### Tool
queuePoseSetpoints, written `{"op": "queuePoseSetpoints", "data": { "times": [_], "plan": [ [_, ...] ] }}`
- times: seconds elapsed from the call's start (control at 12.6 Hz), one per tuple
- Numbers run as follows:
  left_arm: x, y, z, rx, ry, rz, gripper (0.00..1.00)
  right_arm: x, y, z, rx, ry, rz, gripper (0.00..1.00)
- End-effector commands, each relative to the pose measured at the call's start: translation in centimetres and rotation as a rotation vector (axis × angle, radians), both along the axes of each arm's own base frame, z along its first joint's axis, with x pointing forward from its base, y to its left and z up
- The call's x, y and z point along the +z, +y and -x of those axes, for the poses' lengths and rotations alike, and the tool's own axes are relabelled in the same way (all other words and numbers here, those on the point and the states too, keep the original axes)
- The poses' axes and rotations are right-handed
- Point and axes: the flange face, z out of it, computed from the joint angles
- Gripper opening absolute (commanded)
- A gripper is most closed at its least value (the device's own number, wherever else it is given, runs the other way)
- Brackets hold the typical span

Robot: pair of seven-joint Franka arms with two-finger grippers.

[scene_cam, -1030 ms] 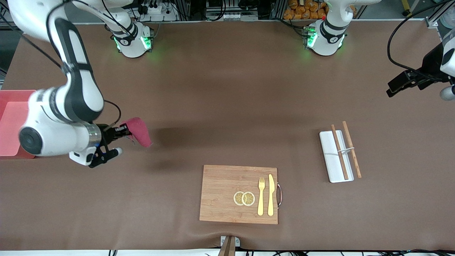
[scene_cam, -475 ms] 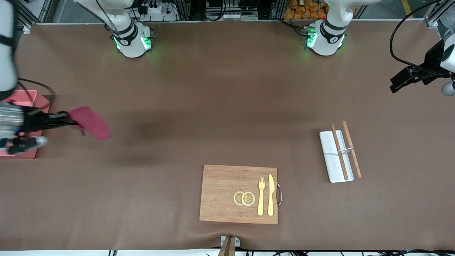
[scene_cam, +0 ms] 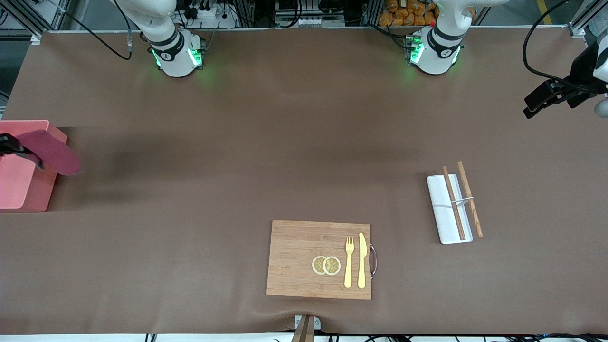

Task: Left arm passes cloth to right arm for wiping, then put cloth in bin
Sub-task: 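Lower the cloth into the pink bin and open the right gripper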

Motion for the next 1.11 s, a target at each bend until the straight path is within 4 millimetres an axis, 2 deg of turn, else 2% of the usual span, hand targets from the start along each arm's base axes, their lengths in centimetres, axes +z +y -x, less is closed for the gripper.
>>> {"op": "queuePoseSetpoints", "data": {
  "times": [0.0, 0.16, 0.24, 0.4, 0.48, 0.55, 0.63, 0.71, 0.79, 0.87, 1.03],
  "plan": [
    [0.4, -0.3, 0.8, -0.022, -0.004, -0.023, 1.0, 0.4, -6.5, 2.4, 0.031, -0.025, 0.065, 0.0],
    [0.9, -0.6, 1.0, -0.027, -0.014, -0.015, 1.0, 1.4, -10.2, 4.0, 0.053, -0.073, 0.126, 0.0],
    [1.0, -1.5, 1.1, -0.03, -0.018, -0.014, 1.0, 1.9, -11.8, 4.6, 0.065, -0.098, 0.164, 0.0],
    [1.1, -2.8, 1.3, -0.047, -0.02, -0.018, 1.0, 2.6, -14.4, 5.1, 0.108, -0.165, 0.257, 0.0],
    [1.2, -2.8, 1.3, -0.049, -0.021, -0.018, 1.0, 2.9, -15.6, 5.5, 0.129, -0.195, 0.283, 0.0],
    [1.7, -2.5, 1.3, -0.056, -0.033, -0.017, 1.0, 2.9, -16.7, 6.3, 0.133, -0.213, 0.287, 0.14],
    [2.0, -2.3, 1.2, -0.058, -0.037, -0.014, 1.0, 2.8, -16.4, 6.0, 0.153, -0.217, 0.281, 0.69],
    [2.6, -2.6, 1.3, -0.054, -0.051, -0.014, 1.0, 2.7, -16.0, 5.6, 0.159, -0.22, 0.273, 1.0],
    [2.5, -3.2, 1.2, -0.063, -0.051, -0.021, 1.0, 2.9, -14.7, 4.5, 0.177, -0.223, 0.267, 1.0],
    [2.3, -4.1, 1.2, -0.079, -0.045, -0.014, 1.0, 3.1, -12.4, 2.9, 0.207, -0.22, 0.254, 1.0],
    [1.3, -4.5, 0.5, -0.083, -0.03, -0.012, 1.0, 4.3, -6.5, -0.2, 0.244, -0.211, 0.201, 1.0]
  ]
}}
